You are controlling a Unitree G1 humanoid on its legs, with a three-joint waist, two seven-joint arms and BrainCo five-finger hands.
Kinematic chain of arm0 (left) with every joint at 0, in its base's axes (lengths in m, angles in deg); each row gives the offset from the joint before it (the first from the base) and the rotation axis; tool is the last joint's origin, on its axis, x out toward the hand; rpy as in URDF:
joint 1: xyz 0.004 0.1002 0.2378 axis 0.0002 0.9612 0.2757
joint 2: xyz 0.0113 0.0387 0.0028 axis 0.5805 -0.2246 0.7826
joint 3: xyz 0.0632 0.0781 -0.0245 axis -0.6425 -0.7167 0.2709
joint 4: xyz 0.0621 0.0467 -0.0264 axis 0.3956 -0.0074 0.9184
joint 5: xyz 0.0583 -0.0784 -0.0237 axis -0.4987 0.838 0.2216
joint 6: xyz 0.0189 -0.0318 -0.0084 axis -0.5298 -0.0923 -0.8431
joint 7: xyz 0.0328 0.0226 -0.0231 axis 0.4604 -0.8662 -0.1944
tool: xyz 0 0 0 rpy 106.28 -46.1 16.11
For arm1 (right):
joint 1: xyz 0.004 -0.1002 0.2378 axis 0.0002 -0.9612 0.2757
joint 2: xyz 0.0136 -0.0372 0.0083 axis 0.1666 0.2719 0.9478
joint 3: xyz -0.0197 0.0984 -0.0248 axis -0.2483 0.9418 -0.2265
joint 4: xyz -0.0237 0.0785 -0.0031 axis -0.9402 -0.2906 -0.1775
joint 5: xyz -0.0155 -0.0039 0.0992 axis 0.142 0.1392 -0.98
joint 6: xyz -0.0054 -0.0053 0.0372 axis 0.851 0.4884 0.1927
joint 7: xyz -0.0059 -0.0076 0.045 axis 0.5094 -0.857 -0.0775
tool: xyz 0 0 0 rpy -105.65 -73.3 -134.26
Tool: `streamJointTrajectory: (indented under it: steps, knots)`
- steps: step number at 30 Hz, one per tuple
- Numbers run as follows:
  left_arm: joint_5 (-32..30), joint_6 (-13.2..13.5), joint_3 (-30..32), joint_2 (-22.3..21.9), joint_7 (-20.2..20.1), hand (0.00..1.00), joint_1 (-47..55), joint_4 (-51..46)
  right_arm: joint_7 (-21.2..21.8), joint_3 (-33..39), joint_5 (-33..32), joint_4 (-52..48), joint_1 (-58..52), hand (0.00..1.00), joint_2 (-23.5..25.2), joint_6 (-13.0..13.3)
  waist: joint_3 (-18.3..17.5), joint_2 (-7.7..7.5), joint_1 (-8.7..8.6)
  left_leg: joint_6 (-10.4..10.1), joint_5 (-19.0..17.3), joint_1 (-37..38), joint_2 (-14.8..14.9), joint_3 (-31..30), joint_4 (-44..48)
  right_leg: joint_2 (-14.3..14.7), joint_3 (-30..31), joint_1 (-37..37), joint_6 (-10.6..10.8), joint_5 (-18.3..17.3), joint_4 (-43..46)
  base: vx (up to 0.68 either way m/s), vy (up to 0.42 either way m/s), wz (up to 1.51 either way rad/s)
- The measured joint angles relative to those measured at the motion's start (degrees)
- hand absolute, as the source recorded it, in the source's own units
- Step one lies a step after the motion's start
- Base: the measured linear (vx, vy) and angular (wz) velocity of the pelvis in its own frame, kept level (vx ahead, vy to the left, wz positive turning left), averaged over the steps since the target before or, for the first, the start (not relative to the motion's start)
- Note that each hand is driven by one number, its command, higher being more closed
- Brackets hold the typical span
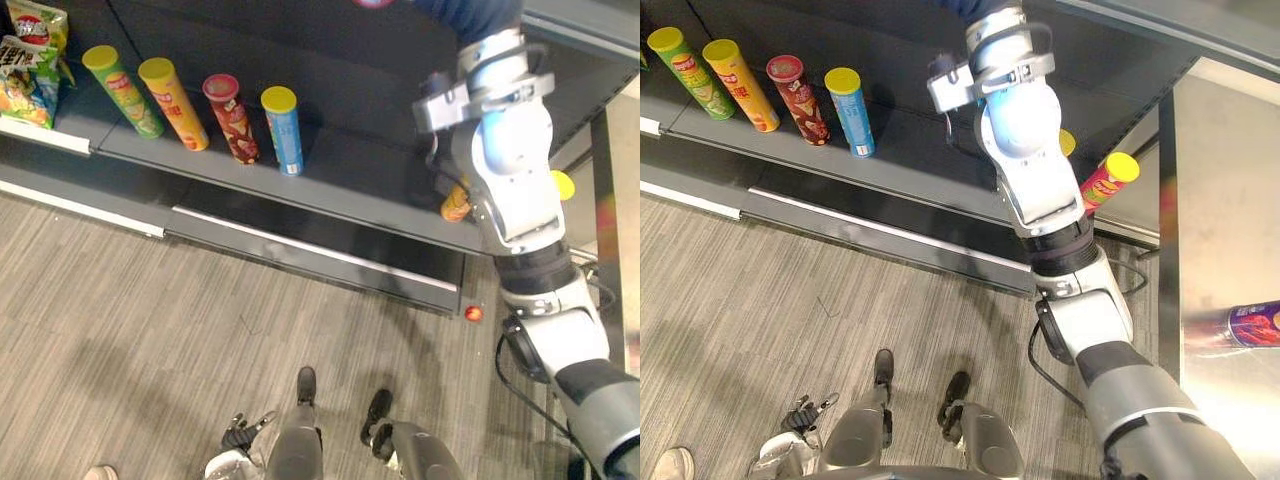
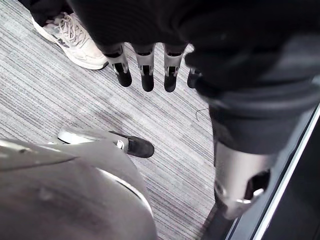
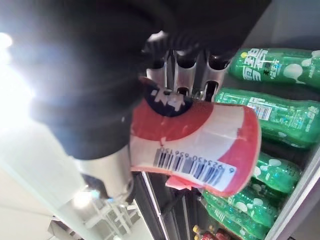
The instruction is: Put the gum and the chips on the shelf.
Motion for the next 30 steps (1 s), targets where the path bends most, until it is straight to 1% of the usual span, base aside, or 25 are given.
streamJointTrajectory:
  steps: [2,6,9,10,14,19,23,26,30]
  knots:
    - [0.01,0.01,0.0,0.01,0.0,0.0,0.22,-0.02,-0.57,0.28,-0.72,3.55,1.2,1.0,-1.75,-0.17,-0.09,-0.08,0.07,0.0,0.0,0.53,-0.03,0.04,-0.03,0.11,0.03,0.84,0.15,0.33,-0.71,0.0,0.0,0.0]
    - [0.03,0.01,0.0,0.01,0.0,0.0,0.33,-0.02,-0.86,2.61,-1.19,8.74,3.07,1.0,-2.02,-0.88,-0.16,-0.09,0.14,-0.01,-0.02,0.89,0.04,0.16,-0.07,0.41,0.21,1.62,0.21,1.06,-1.91,-0.01,0.0,-0.03]
    - [0.06,0.02,-0.01,0.01,-0.01,0.0,0.44,-0.01,-1.93,3.27,-2.66,14.83,6.08,1.0,-3.37,-1.35,-0.17,-0.1,0.31,0.0,-0.01,0.88,0.23,0.49,-0.31,0.88,0.64,2.04,0.19,1.92,-3.44,-0.02,0.0,-0.07]
    - [0.07,0.02,-0.05,0.02,-0.03,0.0,0.44,-0.01,-2.27,4.71,-3.17,17.29,7.38,1.0,-3.41,-1.82,-0.18,-0.08,0.31,0.01,0.0,0.88,0.3,0.51,-0.33,1.11,0.64,2.49,0.14,2.48,-4.46,0.0,0.0,-0.03]
    - [0.15,0.03,-0.16,0.05,-0.11,0.0,0.45,-0.02,-3.05,7.33,-3.18,21.91,10.2,1.0,-4.01,-3.14,-0.29,-0.19,0.52,0.01,0.0,0.87,0.62,1.27,-0.32,1.85,1.25,3.19,0.04,4.01,-6.89,0.02,0.003,-0.09]
    - [0.14,0.05,-0.34,0.12,-0.55,0.0,0.4,-0.05,-2.9,9.26,-3.17,26.46,11.09,1.0,-4.2,-3.64,-1.21,-0.28,0.4,-0.01,-0.01,1.11,0.89,1.59,-0.27,2.7,1.6,4.66,-0.07,5.68,-10.12,0.04,0.012,-0.06]
    - [0.15,0.04,-0.4,0.14,-0.97,0.0,0.38,0.05,-2.33,9.62,-3.16,29.48,12.2,1.0,-6.38,-3.85,-1.23,-0.31,0.36,-0.02,-0.02,1.67,1.08,1.65,-0.29,3.03,1.71,5.5,-0.1,6.1,-10.98,0.01,0.014,-0.01]
    - [0.14,0.04,-0.52,0.09,-1.26,0.0,0.41,0.1,-1.83,9.65,-3.14,31.42,12.26,1.0,-7.43,-4.33,-2.29,-0.26,0.35,-0.11,-0.08,1.79,1.11,1.71,-0.44,3.25,2.02,6.0,0.03,6.58,-12.29,0.01,0.024,-0.04]
    - [0.13,0.04,-0.57,0.03,-1.43,0.0,0.55,0.17,-1.8,11.76,-3.11,34.93,12.27,1.0,-7.5,-4.83,-3.46,-0.33,0.31,-0.14,-0.1,1.89,1.21,1.71,-0.45,3.5,2.08,6.57,0.23,6.8,-13.25,0.02,0.038,-0.01]
